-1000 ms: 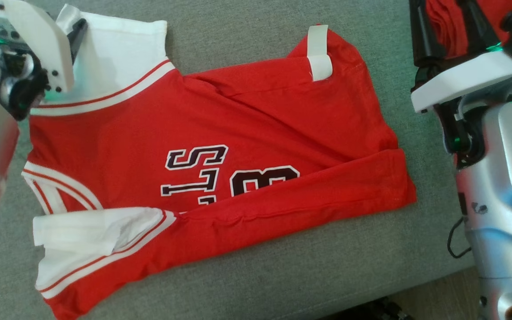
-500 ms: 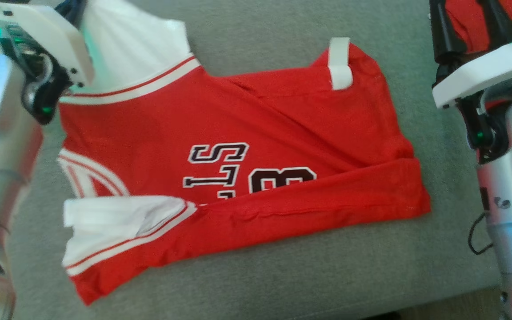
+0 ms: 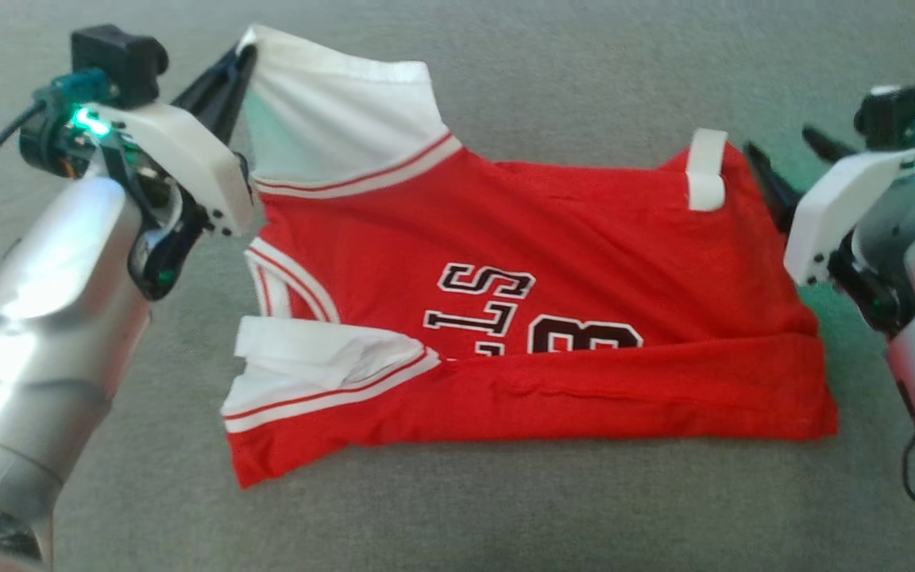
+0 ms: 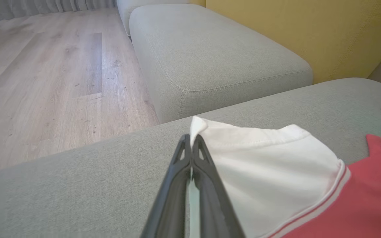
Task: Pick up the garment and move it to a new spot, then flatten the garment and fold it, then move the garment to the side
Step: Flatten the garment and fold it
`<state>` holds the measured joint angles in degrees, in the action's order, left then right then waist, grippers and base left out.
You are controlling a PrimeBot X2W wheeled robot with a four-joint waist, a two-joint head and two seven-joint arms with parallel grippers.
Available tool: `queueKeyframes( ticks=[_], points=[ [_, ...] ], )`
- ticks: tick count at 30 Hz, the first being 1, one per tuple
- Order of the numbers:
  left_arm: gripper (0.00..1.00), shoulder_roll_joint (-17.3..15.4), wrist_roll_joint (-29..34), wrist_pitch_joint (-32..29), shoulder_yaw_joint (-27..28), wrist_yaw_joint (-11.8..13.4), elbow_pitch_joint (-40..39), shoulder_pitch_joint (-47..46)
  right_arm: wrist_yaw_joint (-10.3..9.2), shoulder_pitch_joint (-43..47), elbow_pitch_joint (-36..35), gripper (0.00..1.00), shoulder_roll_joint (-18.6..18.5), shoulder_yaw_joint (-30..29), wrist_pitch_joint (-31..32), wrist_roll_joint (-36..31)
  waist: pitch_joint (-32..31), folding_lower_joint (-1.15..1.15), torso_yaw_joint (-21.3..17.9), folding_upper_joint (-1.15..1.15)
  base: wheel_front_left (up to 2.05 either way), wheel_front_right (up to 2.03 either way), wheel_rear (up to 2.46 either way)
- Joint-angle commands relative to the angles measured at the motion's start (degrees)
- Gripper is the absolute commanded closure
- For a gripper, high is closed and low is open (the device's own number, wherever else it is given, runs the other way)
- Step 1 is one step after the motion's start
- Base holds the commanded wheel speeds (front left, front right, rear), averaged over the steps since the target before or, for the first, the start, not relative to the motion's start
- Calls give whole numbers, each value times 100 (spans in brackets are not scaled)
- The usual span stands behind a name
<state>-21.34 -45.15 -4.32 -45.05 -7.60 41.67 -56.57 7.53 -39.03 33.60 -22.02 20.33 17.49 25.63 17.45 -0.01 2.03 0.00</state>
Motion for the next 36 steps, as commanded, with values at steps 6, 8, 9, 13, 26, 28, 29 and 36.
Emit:
queueKeyframes(
  ticks=[6,8,9,13,26,28,29,36],
  points=[
    [100,-400,1,-168,54,103,-706,92,-4,-176,525,0,-255,424,453,186,-196,1,272,0,0,0,0],
    [100,-429,-9,-223,36,154,-867,159,-4,-239,681,0,-264,507,531,220,-204,1,301,0,0,0,0],
    [100,-445,-15,-250,28,177,-941,189,-4,-270,751,0,-262,538,555,243,-205,1,311,0,0,0,0],
    [100,-494,-34,-322,15,245,-1134,263,-4,-350,915,0,-239,669,640,326,-202,1,335,0,0,0,0],
    [100,-525,-125,-494,-5,425,-1478,341,-4,-692,1406,10,-238,1283,779,593,-38,1,514,0,0,0,0],
    [100,-522,-129,-517,-15,438,-1439,334,-4,-733,1424,100,-244,1366,815,672,-21,1,523,0,0,0,0],
    [100,-520,-133,-527,-16,444,-1411,327,-4,-771,1436,100,-252,1366,790,715,-12,1,523,0,0,0,0],
    [100,-528,-67,-547,-35,447,-1015,115,-4,-1160,1614,100,-210,1107,342,998,57,1,437,0,0,0,0]
  ],
)
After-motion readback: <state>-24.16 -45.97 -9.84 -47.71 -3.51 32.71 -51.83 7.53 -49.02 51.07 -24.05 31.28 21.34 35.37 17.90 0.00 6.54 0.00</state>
